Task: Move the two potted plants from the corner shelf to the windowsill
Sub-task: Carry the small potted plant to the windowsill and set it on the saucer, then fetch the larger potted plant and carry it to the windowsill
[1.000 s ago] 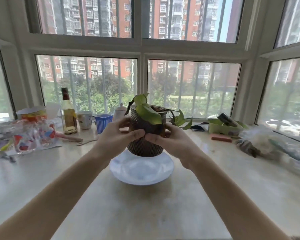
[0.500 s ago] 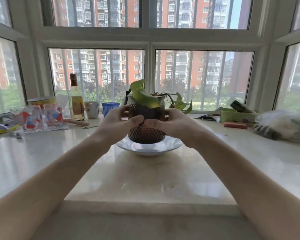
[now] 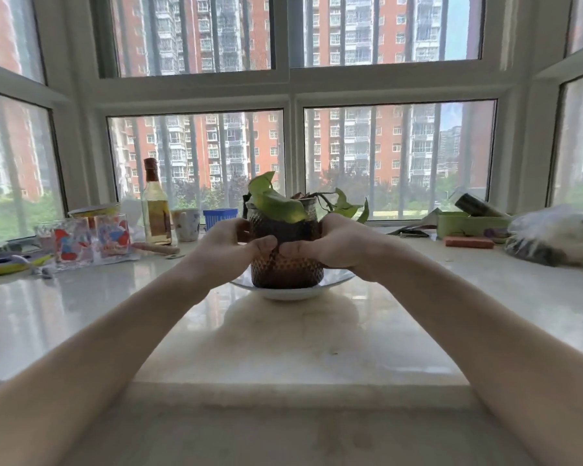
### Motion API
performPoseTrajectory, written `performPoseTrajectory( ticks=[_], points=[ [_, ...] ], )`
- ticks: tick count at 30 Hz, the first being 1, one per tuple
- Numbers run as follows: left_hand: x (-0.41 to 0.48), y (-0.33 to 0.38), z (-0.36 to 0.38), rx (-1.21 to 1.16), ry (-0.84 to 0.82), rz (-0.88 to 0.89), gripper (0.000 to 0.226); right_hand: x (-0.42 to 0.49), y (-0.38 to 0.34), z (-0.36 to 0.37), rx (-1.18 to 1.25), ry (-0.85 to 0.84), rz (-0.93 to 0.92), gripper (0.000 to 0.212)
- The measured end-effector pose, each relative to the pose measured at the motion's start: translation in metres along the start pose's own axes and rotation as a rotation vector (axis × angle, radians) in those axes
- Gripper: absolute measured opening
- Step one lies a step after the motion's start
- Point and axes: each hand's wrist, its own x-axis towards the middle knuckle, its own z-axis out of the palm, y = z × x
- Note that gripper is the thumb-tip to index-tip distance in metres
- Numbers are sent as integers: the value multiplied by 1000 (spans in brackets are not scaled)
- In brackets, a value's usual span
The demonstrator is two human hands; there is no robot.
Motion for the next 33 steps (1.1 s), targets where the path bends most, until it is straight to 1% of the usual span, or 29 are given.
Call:
performPoseTrajectory(
  ticks=[3, 5, 9, 11, 13, 14, 16, 18, 21, 23, 24, 26, 28, 31, 32, 33],
  points=[
    [-1, 1, 3, 21, -10, 2, 25, -2, 1, 0, -21, 25, 27, 8],
    [-2, 4, 6, 31, -5, 10, 24, -3, 3, -1, -28, 35, 27, 19],
    [-3, 6, 9, 25, 1, 3, 17, -4, 5, -2, -27, 43, 21, 31],
    [-5, 8, 10, 28, 7, 5, 15, -6, 4, -2, -29, 38, 16, 26],
    [-5, 7, 9, 11, -2, -4, 16, -8, 2, -2, -54, 37, 14, 13],
    [-5, 7, 8, -10, -17, -14, 18, -10, 1, -3, -64, 49, 16, 15],
    [-6, 9, 4, -58, -38, -8, 33, -13, -3, -5, -53, 97, 39, 27],
    [-5, 11, -1, -76, 11, 13, 53, -14, -7, -11, -19, 155, 86, 46],
    [-6, 17, -8, -73, 133, 20, 58, -21, -15, -17, -20, 208, 95, 71],
    [-6, 19, -12, -78, 150, 24, 60, -30, -21, -23, 10, 243, 89, 94],
    [-6, 20, -14, -82, 150, 34, 60, -36, -24, -26, 27, 254, 84, 92],
    [-5, 23, -19, -104, 163, 51, 58, -48, -29, -35, 62, 273, 74, 75],
    [-2, 27, -24, -139, 170, 62, 56, -56, -35, -44, 84, 342, 33, 63],
    [4, 33, -29, -213, 178, 68, 52, -54, -40, -47, 40, 594, -112, 50],
    [6, 34, -31, -223, 182, 76, 50, -50, -42, -48, 42, 657, -154, 47],
    [8, 35, -32, -211, 191, 94, 48, -47, -44, -48, 72, 677, -180, 43]
  ],
)
